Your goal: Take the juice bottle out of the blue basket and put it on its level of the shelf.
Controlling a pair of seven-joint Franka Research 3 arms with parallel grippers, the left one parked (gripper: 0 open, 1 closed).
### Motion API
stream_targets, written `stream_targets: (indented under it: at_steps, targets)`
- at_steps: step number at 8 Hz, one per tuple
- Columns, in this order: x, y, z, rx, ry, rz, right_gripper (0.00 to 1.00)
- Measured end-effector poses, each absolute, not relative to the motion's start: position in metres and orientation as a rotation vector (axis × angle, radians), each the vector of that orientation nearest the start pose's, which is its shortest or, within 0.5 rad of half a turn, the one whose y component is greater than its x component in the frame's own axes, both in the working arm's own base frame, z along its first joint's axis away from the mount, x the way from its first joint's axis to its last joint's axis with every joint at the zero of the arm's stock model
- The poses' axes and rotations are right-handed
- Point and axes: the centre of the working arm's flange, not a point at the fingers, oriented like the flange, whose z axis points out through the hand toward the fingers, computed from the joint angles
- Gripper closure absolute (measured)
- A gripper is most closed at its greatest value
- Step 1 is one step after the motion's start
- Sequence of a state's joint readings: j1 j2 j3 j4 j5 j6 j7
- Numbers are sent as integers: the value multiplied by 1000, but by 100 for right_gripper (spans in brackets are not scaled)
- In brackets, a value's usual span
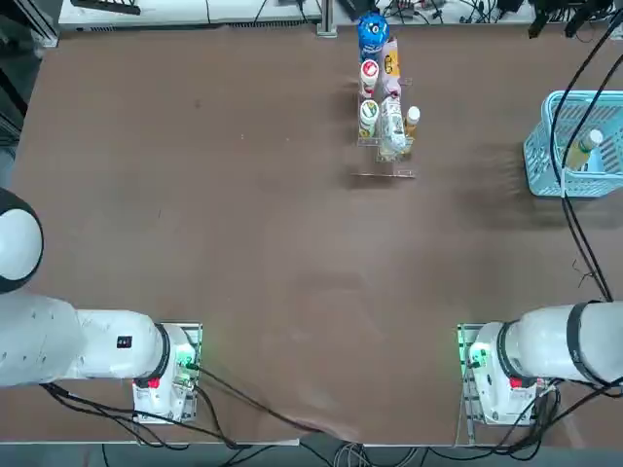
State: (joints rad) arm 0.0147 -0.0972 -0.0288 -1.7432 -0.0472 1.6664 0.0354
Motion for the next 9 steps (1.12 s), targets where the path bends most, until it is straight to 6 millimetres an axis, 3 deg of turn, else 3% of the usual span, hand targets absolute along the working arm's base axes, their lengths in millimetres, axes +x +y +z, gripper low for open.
stream_targets:
  at_steps: [4,9]
  targets:
    - [548,-70,566,-3188,216,44,0]
    - [557,-168,515,-3187,136,70,0]
